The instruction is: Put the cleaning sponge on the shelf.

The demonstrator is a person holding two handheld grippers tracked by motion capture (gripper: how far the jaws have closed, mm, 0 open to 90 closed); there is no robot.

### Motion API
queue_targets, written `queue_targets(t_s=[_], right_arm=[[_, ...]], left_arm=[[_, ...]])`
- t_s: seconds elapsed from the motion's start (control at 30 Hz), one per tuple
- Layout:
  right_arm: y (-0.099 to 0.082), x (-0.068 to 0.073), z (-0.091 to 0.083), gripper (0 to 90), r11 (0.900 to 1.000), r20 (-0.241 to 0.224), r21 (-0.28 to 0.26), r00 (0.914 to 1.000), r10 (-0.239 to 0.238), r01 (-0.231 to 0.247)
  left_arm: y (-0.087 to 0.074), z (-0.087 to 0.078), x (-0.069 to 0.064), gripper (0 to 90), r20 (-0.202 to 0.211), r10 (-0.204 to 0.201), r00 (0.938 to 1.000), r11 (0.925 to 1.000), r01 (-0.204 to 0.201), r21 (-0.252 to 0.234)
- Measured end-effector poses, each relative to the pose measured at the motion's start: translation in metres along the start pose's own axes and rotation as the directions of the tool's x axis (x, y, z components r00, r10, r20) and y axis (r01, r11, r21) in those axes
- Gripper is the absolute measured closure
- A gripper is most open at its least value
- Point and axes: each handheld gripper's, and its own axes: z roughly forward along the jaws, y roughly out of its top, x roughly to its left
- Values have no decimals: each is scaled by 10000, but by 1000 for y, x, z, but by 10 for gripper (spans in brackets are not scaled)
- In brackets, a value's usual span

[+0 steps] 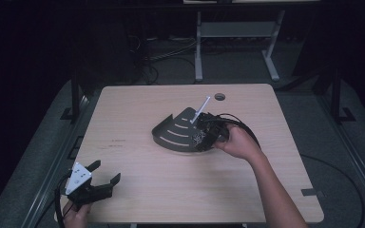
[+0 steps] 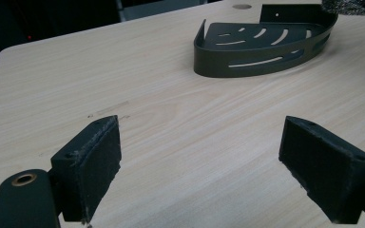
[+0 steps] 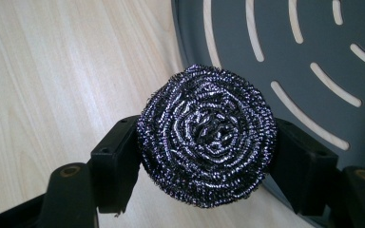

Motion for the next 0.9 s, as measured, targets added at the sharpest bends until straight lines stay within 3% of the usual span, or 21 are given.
queue_targets(t_s=[0.43, 0.57, 0.63, 0.9], right_arm=[[24, -12, 8, 303, 9993, 38, 369, 10000, -4, 2], [28, -18, 9, 303, 9996, -164, 254, 9998, 82, -78], [30, -21, 11, 303, 9988, 30, 484, 10000, 34, -35], [42, -29, 11, 302, 9985, -8, 532, 9999, 132, -132]], left_arm=[[0, 0, 0, 133, -10, -9, 10000, 10000, 9, -1], [0, 0, 0, 132, 5, -2, 10000, 10000, 2, -13], [0, 0, 0, 132, 3, 19, 10000, 10000, -19, -23], [0, 1, 0, 132, 8, -50, 10000, 10000, 50, -17]])
